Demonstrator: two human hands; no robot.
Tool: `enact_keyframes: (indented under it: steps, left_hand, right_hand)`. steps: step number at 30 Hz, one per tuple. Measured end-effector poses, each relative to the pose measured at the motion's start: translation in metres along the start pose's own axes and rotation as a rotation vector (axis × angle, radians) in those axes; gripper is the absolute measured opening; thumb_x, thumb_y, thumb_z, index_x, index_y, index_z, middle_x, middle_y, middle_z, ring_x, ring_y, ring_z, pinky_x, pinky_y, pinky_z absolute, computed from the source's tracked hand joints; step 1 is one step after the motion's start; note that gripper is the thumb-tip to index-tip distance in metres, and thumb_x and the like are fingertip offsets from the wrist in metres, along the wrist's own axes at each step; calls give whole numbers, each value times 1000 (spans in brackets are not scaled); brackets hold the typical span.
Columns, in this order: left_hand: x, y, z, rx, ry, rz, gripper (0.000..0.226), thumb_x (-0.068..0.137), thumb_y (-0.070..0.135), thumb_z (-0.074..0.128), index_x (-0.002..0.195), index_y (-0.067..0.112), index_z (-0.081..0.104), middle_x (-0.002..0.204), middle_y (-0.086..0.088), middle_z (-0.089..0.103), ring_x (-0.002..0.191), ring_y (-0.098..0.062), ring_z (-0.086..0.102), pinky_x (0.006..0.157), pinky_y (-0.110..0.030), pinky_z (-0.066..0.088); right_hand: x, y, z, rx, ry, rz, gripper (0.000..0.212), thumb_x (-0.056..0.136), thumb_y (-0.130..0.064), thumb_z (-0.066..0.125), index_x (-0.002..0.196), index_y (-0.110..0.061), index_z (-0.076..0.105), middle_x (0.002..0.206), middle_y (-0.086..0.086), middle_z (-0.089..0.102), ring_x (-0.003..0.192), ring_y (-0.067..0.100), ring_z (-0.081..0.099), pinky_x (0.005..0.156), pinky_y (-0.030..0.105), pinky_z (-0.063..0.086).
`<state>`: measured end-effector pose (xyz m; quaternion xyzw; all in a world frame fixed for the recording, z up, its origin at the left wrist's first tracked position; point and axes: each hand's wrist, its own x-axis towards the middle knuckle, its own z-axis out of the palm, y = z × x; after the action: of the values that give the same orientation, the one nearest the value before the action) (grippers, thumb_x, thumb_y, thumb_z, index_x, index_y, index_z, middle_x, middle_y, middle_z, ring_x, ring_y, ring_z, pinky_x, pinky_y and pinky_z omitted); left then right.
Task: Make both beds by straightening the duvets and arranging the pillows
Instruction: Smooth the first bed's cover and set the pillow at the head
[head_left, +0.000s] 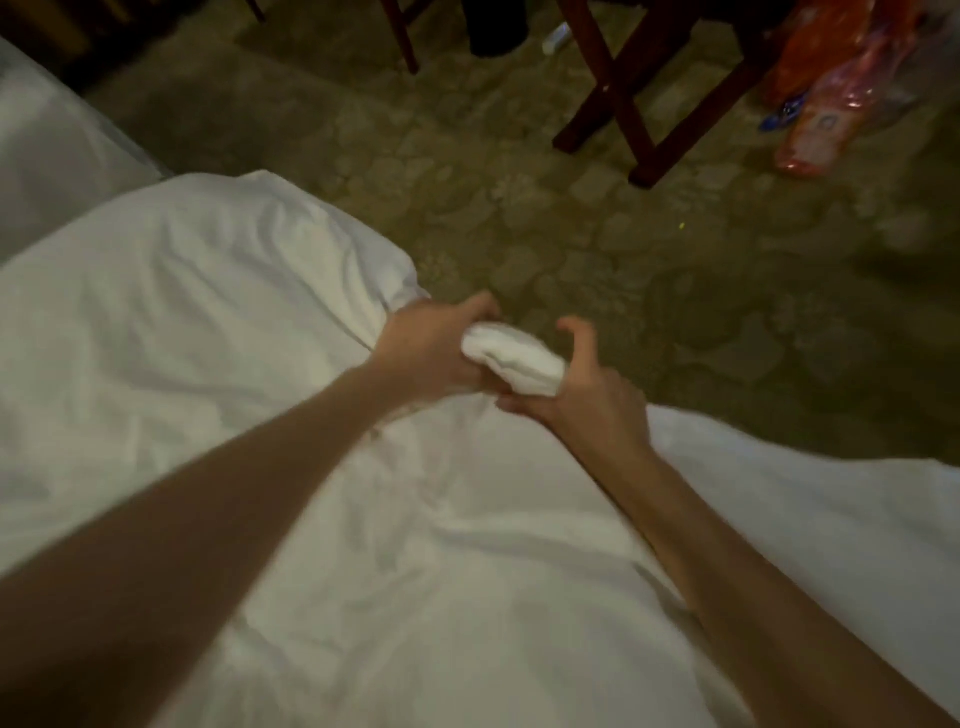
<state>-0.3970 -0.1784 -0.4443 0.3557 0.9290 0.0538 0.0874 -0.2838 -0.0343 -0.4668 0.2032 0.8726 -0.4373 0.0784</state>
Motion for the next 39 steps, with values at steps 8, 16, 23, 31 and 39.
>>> enact_keyframes:
  steps: [8,16,23,31,39]
  left_hand:
    - [-102,-4,-115,-27,-186,-89,102,52,90,55,126,22,37,107,3,52,110,-25,53,80,-29,33]
    - [-251,5,-127,-21,102,-87,97,51,94,47,115,20,45,96,2,62,98,-21,57,70,-25,27]
    - [-404,2,-96,-15,248,-101,99,47,92,46,110,17,45,102,0,64,105,-20,55,73,-28,32]
    - [-443,5,-58,27,407,-128,98,49,93,32,106,14,48,91,-3,66,92,-25,60,73,-32,37]
    - [-437,10,-33,80,318,-217,122,45,102,11,111,7,50,84,-9,68,86,-29,65,70,-33,41]
  right_hand:
    - [-89,-94,-26,-95,-85,-259,108,63,-63,75,145,-31,12,120,9,61,107,29,58,80,31,38]
    - [-210,-138,9,-195,-95,-324,104,61,-62,75,142,-33,16,118,3,60,107,26,57,75,28,35]
    - [-340,-141,92,-152,-30,-333,105,61,-58,78,143,-33,17,125,-1,56,105,24,58,75,25,36]
    - [-373,-127,121,-208,-31,-272,101,66,-56,76,144,-29,18,130,6,52,106,27,56,78,27,38]
    - [-371,-107,130,-223,-137,-303,99,73,-54,73,146,-28,11,125,8,58,108,27,57,76,25,28]
